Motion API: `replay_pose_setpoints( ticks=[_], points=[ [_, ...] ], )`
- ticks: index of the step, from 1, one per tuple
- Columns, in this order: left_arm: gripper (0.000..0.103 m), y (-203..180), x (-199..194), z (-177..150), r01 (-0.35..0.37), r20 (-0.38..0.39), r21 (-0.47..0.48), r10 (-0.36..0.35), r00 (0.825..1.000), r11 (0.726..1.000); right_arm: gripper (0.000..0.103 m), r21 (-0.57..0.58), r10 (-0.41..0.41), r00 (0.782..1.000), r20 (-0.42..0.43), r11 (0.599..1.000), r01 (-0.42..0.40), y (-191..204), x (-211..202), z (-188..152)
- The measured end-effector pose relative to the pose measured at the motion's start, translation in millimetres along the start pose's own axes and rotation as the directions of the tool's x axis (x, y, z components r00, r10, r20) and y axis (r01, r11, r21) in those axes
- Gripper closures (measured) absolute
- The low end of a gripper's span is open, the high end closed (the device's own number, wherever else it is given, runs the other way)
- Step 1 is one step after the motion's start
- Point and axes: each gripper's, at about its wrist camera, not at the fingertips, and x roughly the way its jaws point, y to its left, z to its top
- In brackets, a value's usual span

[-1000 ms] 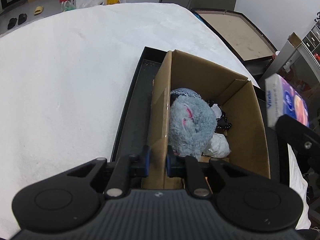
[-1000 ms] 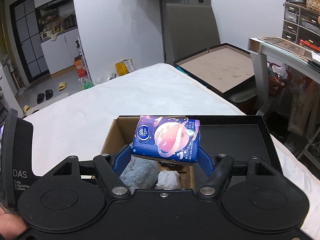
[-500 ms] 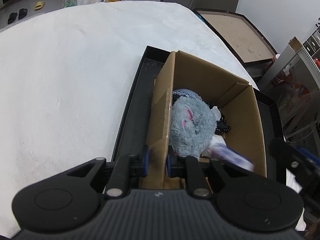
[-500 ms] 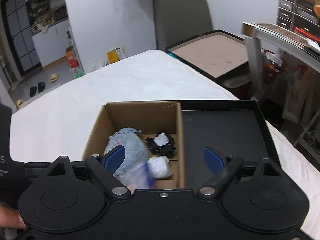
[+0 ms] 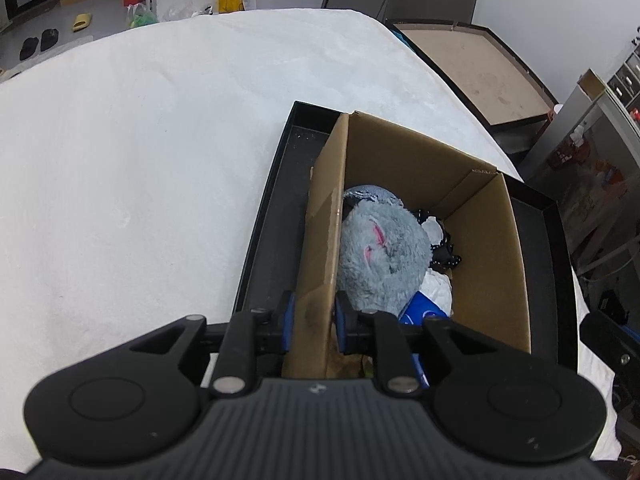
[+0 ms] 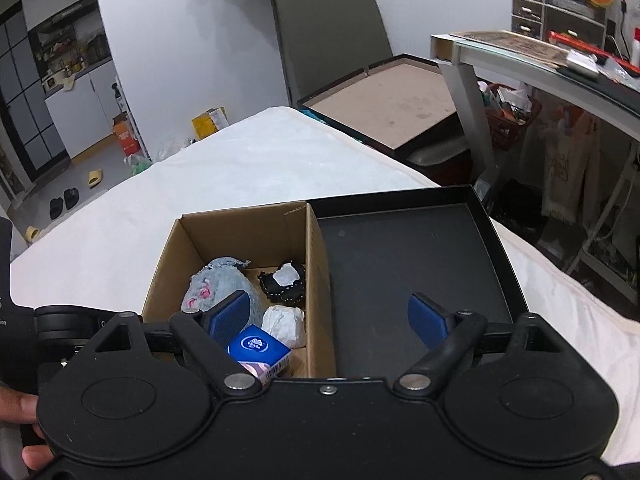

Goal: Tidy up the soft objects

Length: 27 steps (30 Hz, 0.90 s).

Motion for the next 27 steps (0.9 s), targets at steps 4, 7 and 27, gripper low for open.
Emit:
replay_pose_setpoints(
  ticks=[4, 7, 27],
  points=[
    [0.069, -5.9, -8.7, 0.2, 0.003, -0.014, 0.027, -0.002, 1.0, 1.0, 0.011, 0.058, 0.029, 0.999, -0.022, 0.998, -0.028, -10.5, -5.6, -0.2],
    [0.061, -9.2, -17.4, -5.2, 0.004, -0.021, 0.045, -0.003, 1.0, 0.999, 0.007, 0.062, 0.046, 0.999, -0.026, 0.997, -0.044, -13.8, -11.0, -1.6],
    [0.017, -38.2, -128.6, -21.0, -0.021, 0.077, 0.142, 0.011, 0.997, 0.99, 0.0, 0.157, 0.123, 0.991, -0.053, 0.981, -0.114, -34.1, -67.1, 8.9]
  ],
)
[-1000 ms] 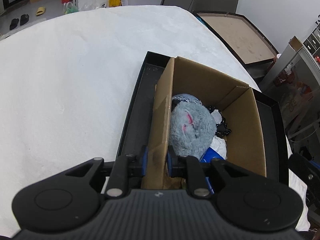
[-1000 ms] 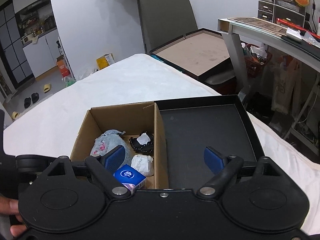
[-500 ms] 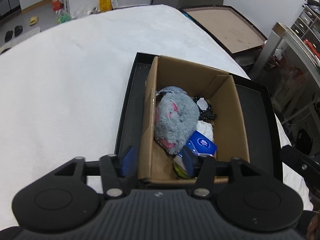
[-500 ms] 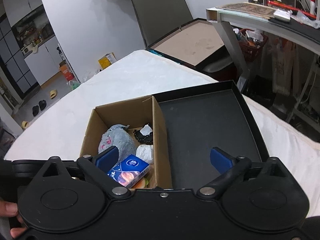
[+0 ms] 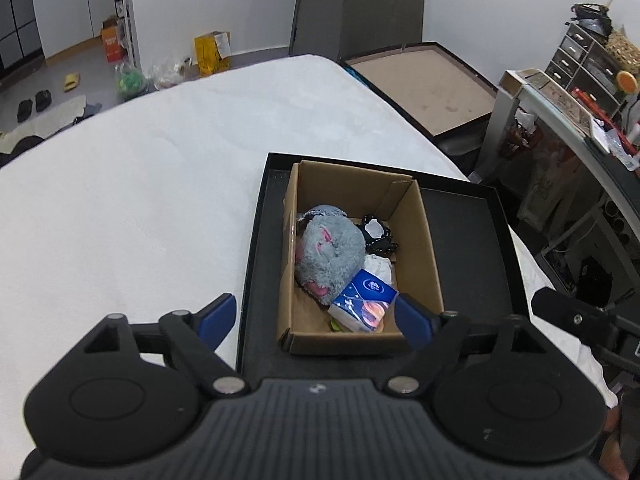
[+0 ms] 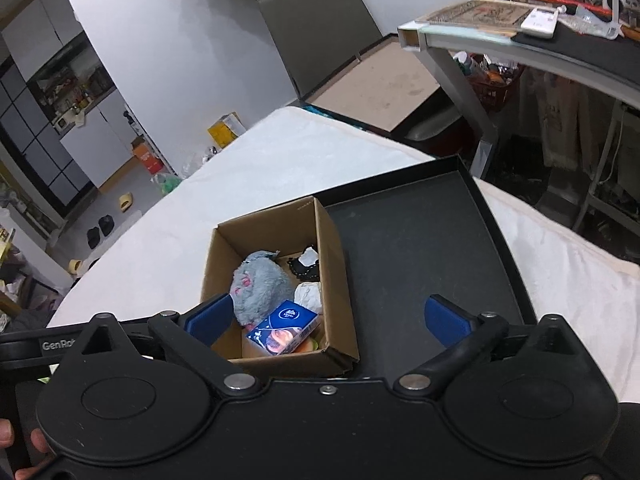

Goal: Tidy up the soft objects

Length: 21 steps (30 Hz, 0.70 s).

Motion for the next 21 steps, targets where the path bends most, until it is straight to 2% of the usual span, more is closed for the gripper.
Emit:
replay_pose_setpoints(
  ticks=[12, 15, 21],
  points=[
    [0.011, -7.4, -65.1, -15.0, -0.026, 0.058, 0.018, 0.025, 0.998, 0.999, 0.0, -0.06, 0.023, 0.999, 0.025, 0.998, -0.021, 6.4, -52.3, 3.7],
    [0.011, -11.8, -75.7, -21.1, -0.049, 0.072, 0.039, 0.046, 0.996, 0.998, 0.0, -0.075, 0.016, 0.999, 0.044, 0.997, -0.013, 7.3, -64.2, 3.0],
    [0.011, -13.2, -96.2, -32.3, -0.052, 0.081, 0.047, 0.048, 0.996, 0.998, 0.0, -0.087, 0.005, 0.997, 0.071, 0.996, 0.001, 8.0, -84.5, 1.8]
  ],
)
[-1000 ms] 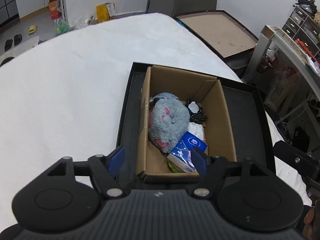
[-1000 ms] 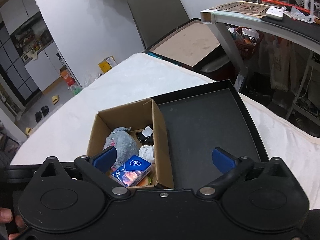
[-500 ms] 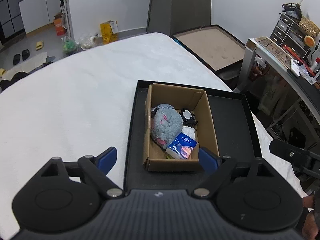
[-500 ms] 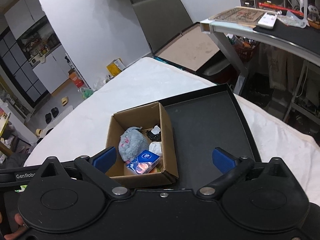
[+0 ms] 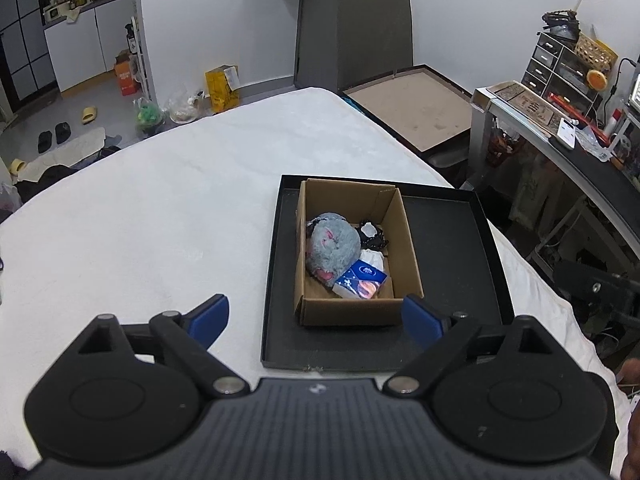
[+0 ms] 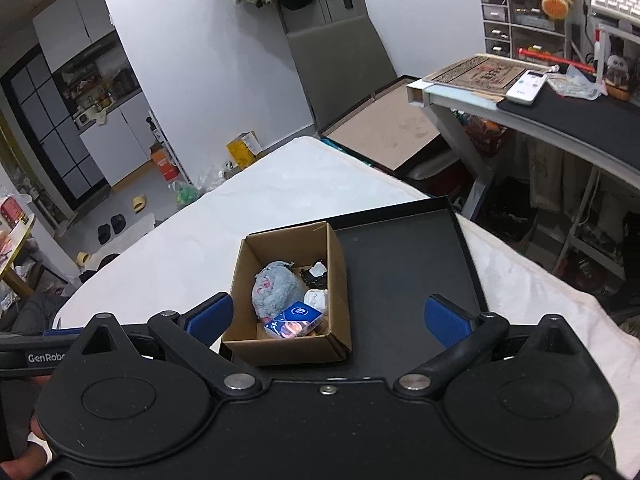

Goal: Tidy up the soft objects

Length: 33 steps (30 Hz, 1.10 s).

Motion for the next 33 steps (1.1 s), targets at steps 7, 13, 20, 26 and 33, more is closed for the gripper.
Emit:
replay_pose_setpoints(
  ticks=[7, 13, 20, 26, 33],
  points=[
    [0.01, -3.7, -22.4, -6.7, 0.001, 0.017, 0.022, -0.002, 1.0, 1.0, 0.0, -0.022, -0.029, 0.999, 0.013, 0.999, 0.029, -2.3, -19.3, -1.3],
    [0.005, -10.9, -40.3, -8.5, 0.004, 0.037, 0.048, -0.006, 0.999, 0.999, 0.0, -0.054, -0.044, 0.999, 0.009, 0.998, 0.045, -1.6, -33.3, -1.1],
    [0.003, -16.3, -54.7, -11.8, 0.007, 0.047, 0.066, -0.01, 0.999, 0.998, 0.0, -0.11, -0.036, 0.999, 0.007, 0.993, 0.037, 4.0, -48.4, -2.6],
    [0.003, -19.5, -66.9, -15.4, 0.004, 0.062, 0.081, -0.009, 0.998, 0.997, 0.0, -0.121, -0.018, 1.0, 0.014, 0.992, 0.02, 7.0, -60.8, -5.8],
    [0.003, -23.5, -83.8, -21.7, 0.007, 0.094, 0.096, -0.016, 0.995, 0.995, 0.0, -0.111, 0.003, 0.999, 0.052, 0.994, 0.003, 5.5, -79.1, -8.5]
  ],
)
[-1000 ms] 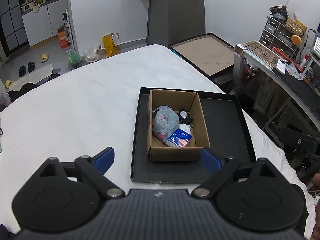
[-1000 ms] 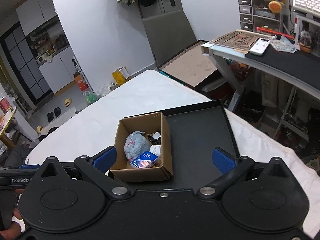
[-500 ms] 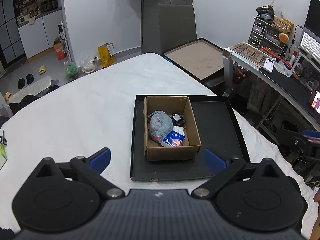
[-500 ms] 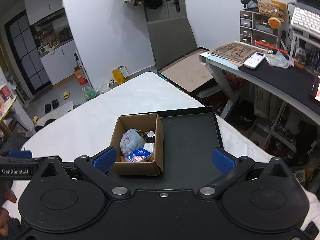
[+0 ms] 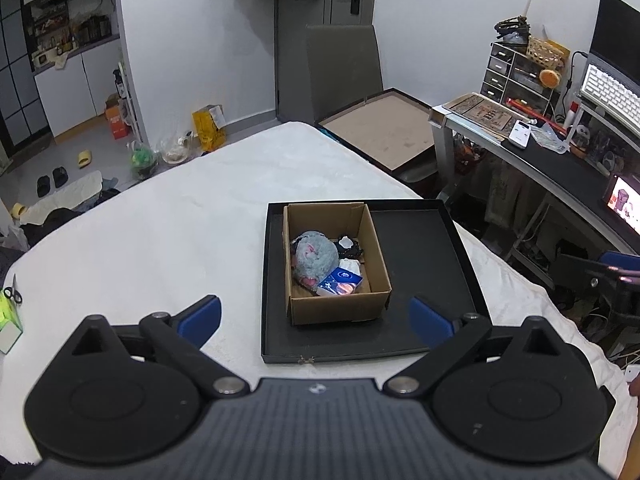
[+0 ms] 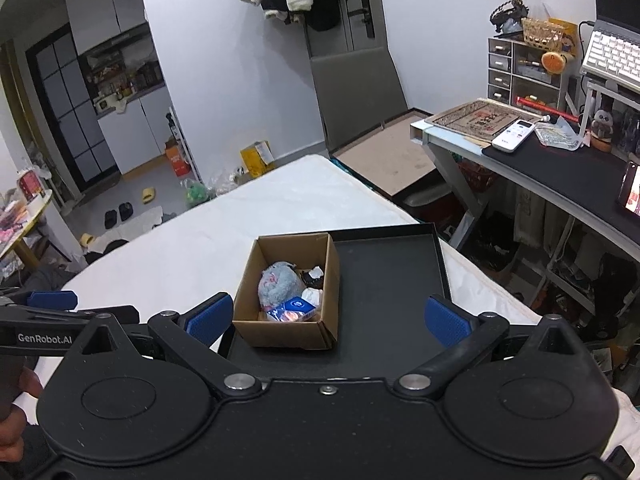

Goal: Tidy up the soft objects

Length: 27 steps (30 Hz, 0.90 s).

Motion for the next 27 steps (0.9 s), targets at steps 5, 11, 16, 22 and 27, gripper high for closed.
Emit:
replay_pose_setpoints(
  ticks=[5, 11, 16, 22, 27],
  points=[
    [0.003, -4.9, -7.3, -6.7, 0.006, 0.011, 0.004, -0.006, 1.0, 1.0, 0.0, 0.007, -0.009, 1.0, 0.011, 1.0, 0.009, -2.7, -5.0, -4.1],
    [0.003, -8.8, -13.6, -12.9, 0.01, 0.022, 0.005, -0.011, 1.0, 1.0, 0.0, 0.003, 0.01, 1.0, 0.024, 1.0, -0.01, -2.1, -11.5, -9.5],
    [0.003, -9.8, -17.4, -17.0, 0.006, 0.029, 0.007, -0.006, 1.0, 1.0, 0.0, -0.003, 0.028, 0.999, 0.032, 1.0, -0.028, -1.4, -15.6, -13.2],
    [0.003, -9.6, -18.8, -18.8, 0.007, 0.031, 0.004, -0.007, 1.0, 1.0, 0.0, 0.016, 0.024, 0.999, 0.03, 1.0, -0.024, -3.1, -16.7, -16.0],
    [0.003, -9.8, -18.4, -19.5, 0.008, 0.031, 0.002, -0.008, 1.0, 1.0, 0.0, 0.029, 0.023, 0.999, 0.033, 0.999, -0.024, -5.6, -18.3, -16.4]
  ],
)
